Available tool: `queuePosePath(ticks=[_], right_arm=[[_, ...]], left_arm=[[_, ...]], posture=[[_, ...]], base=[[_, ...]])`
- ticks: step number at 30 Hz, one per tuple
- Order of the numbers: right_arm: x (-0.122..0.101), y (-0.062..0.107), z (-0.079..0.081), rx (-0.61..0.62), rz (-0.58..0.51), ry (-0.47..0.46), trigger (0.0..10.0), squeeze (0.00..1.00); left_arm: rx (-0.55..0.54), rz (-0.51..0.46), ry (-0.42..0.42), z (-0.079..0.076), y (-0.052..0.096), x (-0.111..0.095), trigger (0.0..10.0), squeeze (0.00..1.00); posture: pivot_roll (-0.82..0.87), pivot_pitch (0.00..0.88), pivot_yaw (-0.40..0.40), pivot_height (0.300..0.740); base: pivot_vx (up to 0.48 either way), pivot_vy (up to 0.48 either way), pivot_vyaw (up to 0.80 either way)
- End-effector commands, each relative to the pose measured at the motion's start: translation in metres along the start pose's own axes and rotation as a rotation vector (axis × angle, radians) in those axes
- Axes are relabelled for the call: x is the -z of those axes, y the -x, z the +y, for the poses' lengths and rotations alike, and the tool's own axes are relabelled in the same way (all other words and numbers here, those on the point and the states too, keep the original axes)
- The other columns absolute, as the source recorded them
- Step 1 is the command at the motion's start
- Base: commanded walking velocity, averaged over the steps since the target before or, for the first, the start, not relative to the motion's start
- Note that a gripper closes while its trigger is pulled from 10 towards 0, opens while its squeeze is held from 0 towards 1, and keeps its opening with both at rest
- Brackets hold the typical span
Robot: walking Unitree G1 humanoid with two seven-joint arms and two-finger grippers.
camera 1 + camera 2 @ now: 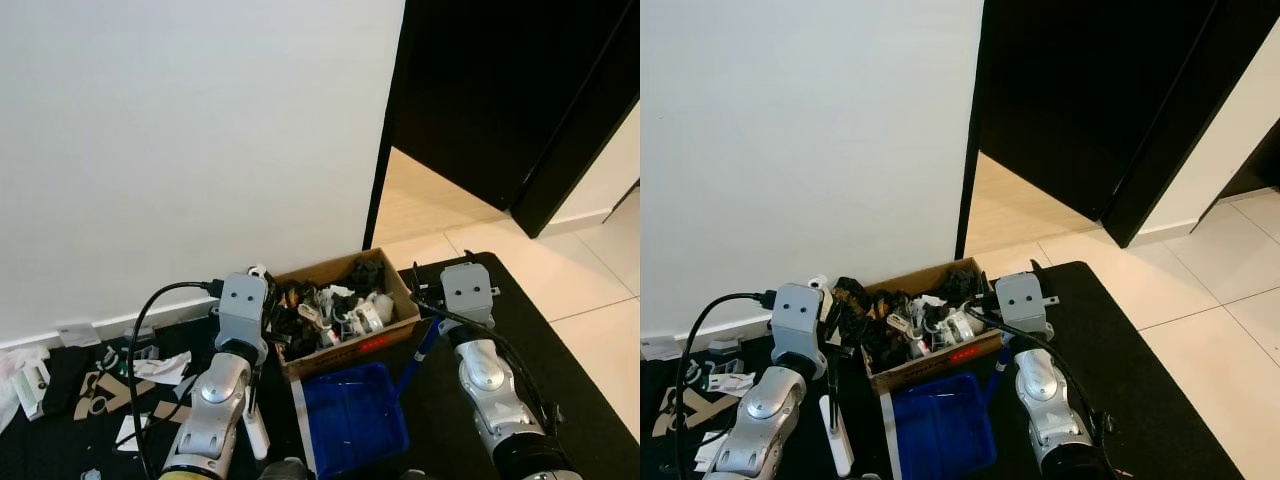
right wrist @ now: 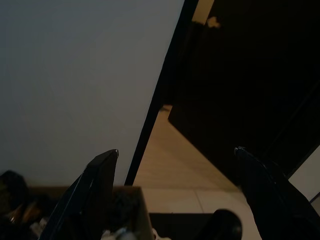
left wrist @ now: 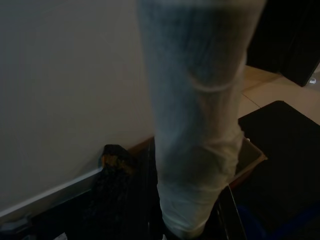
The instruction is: Sweep floor
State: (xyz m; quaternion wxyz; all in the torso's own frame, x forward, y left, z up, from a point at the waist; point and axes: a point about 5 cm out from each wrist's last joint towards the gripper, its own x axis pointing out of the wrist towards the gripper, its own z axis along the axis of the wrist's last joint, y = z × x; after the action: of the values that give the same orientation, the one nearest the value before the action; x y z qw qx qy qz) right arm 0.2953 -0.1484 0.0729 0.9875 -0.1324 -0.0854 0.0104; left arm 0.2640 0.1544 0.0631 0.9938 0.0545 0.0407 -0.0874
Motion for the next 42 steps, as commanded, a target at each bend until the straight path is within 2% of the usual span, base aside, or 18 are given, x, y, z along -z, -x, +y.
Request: queuePosePath(ticks=[1,17,28,30,31,32,33,36,42], right_arm=[[0.003,0.001,-0.005,0.03,0.01,-0.008,10.0,0.0],[0.003,0.005,-0.02,0.121,-0.009,0.041,10.0,0.0],[0.0,0.007,-0.023,0.138,-0.021,0.045,10.0,0.0],[0.011,0.011,-0.026,0.165,0.047,-0.002,10.0,0.0],[0.011,0.011,-0.026,0.165,0.047,-0.002,10.0,0.0],[0.018,0.013,-0.026,0.17,0.099,-0.042,10.0,0.0],[0.018,0.013,-0.026,0.17,0.099,-0.042,10.0,0.0],[0.028,0.015,-0.019,0.128,0.167,-0.087,10.0,0.0],[0.032,0.007,-0.008,0.07,0.221,-0.099,10.0,0.0]], left_arm=[[0.015,-0.022,-0.031,0.0,-0.002,-0.003,10.0,0.0],[0.033,-0.025,-0.04,0.001,-0.006,-0.002,10.0,0.0],[0.051,-0.028,-0.038,-0.003,-0.009,-0.003,10.0,0.0],[0.054,-0.029,-0.037,-0.004,-0.01,-0.003,10.0,0.0],[0.054,-0.029,-0.037,-0.004,-0.01,-0.003,10.0,0.0],[0.055,-0.029,-0.037,-0.004,-0.01,-0.003,10.0,0.0],[0.055,-0.029,-0.037,-0.004,-0.01,-0.003,10.0,0.0],[0.049,-0.028,-0.039,-0.002,-0.008,-0.002,10.0,0.0],[0.043,-0.03,-0.044,0.0,-0.007,-0.003,10.0,0.0]], posture=[[0.19,0.0,-0.002,0.74],[0.16,0.0,0.023,0.74],[0.15,0.0,0.031,0.74],[0.15,0.0,0.03,0.74],[0.15,0.0,0.03,0.74],[0.15,0.0,0.029,0.74],[0.15,0.0,0.029,0.74],[0.17,0.0,0.029,0.74],[0.18,0.0,0.033,0.74]], base=[[0.0,0.0,0.0],[0.0,0.0,0.0],[0.0,0.0,0.0],[0.0,0.0,0.0],[0.0,0.0,0.0],[0.0,0.0,0.0],[0.0,0.0,0.0],[0.0,0.0,0.0],[0.0,0.0,0.0]])
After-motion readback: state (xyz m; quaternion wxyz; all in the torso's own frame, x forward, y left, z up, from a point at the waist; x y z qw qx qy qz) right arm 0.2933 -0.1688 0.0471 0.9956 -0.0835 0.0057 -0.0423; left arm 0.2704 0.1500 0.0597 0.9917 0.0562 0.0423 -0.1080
